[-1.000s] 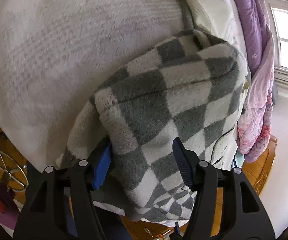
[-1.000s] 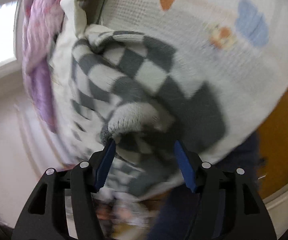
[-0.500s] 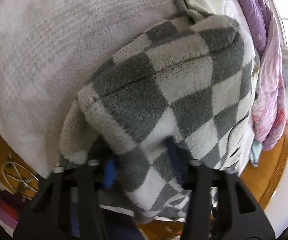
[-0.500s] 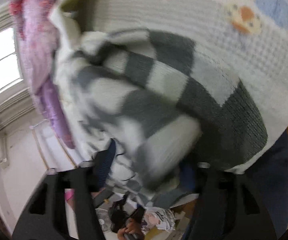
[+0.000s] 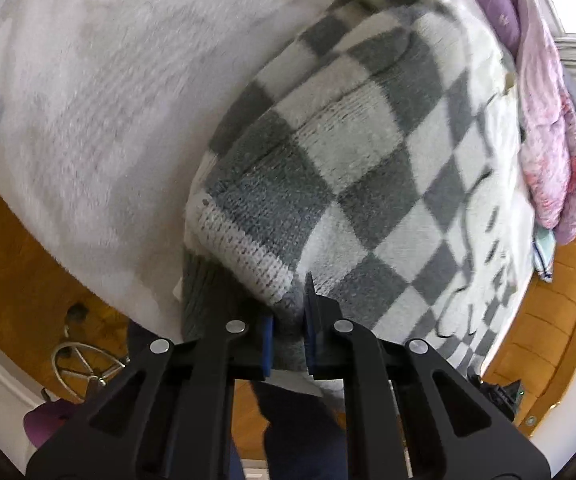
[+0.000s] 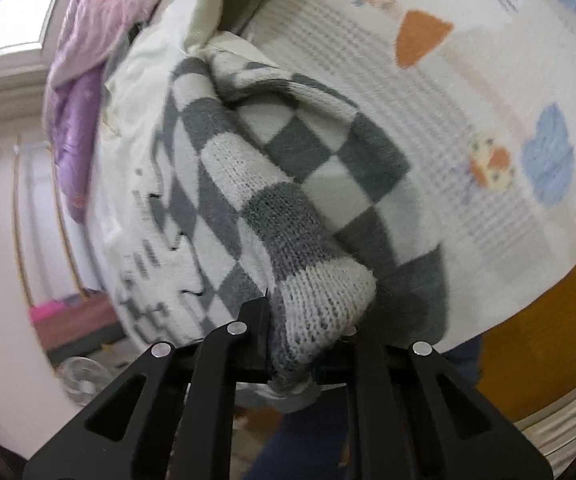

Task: Fold large clothes
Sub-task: 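Roll the held cardigan edge over the body with both tools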

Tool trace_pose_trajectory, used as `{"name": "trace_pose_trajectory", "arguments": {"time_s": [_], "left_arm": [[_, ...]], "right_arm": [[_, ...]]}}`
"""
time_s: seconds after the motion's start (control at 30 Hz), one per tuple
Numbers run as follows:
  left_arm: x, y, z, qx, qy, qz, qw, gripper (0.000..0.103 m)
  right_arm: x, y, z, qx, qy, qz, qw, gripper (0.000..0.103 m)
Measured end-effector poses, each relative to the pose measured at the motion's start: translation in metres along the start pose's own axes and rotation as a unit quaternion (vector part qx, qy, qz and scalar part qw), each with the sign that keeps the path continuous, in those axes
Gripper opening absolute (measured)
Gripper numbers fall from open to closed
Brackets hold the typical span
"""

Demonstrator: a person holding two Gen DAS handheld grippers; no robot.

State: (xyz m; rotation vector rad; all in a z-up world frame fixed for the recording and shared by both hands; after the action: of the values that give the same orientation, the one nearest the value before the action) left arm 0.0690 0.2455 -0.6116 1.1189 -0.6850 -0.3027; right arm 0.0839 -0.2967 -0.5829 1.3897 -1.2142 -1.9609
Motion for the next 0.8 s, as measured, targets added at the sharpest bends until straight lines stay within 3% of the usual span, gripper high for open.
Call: {"name": "trace_pose_trajectory", "arguments": {"time_s": [0.17, 0.33, 0.4, 0.43, 0.5, 0.57, 0.67, 0.73, 0.8], "left_arm": [[-0.017, -0.037, -0.009, -0.009, 0.037, -0.014, 0.9992, 0.013], [-0.015, -0.04, -0.012, -0.018, 0.051, 0.007, 0.9985, 0.02], [-0.021, -0.029, -0.012, -0.024, 0.043, 0.013, 0.9987, 0.038], [-0.026, -0.02, -0.013, -0.026, 0.042, 0.011, 0.9987, 0.043], [-0.026, -0.007, -0.014, -0.024, 0.041, 0.016, 0.9987, 0.063], [-0.025, 0.01, -0.017, -0.018, 0.036, 0.02, 0.999, 0.064], [-0.019, 0.033, -0.023, 0.003, 0.021, 0.005, 0.9998, 0.064], [-0.012, 0.048, -0.028, 0.024, -0.002, -0.002, 0.9997, 0.064], [0.004, 0.062, -0.036, 0.053, -0.038, -0.008, 0.9979, 0.065]], "right_arm": [[0.022, -0.046, -0.005, -0.01, 0.014, 0.041, 0.999, 0.009], [0.017, -0.044, -0.007, -0.011, 0.016, 0.036, 0.999, 0.012], [0.01, -0.034, -0.004, -0.017, 0.025, 0.033, 0.999, 0.014], [0.008, -0.029, -0.001, -0.021, 0.026, 0.031, 0.999, 0.016], [0.001, -0.018, 0.001, -0.027, 0.033, 0.03, 0.999, 0.017], [-0.007, -0.011, 0.007, -0.03, 0.035, 0.028, 0.999, 0.019], [0.006, 0.011, 0.018, -0.038, 0.021, 0.086, 0.995, 0.046], [0.013, 0.027, 0.019, -0.024, 0.02, 0.112, 0.993, 0.046], [0.004, 0.044, 0.012, -0.009, 0.047, 0.122, 0.991, 0.038]]}}
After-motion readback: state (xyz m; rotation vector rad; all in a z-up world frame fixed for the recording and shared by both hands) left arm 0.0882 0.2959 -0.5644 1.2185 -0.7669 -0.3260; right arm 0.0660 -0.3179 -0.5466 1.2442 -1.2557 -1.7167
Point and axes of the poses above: each gripper's, at about its wrist camera, not at the fingertips, and y roughly against the way its jaws point, x to its right, z to its underside, the point moved 5 cm from there along -y, roughly the way its jaws point, and after that the axes turned 11 degrees about y, right-handed, at the moved point
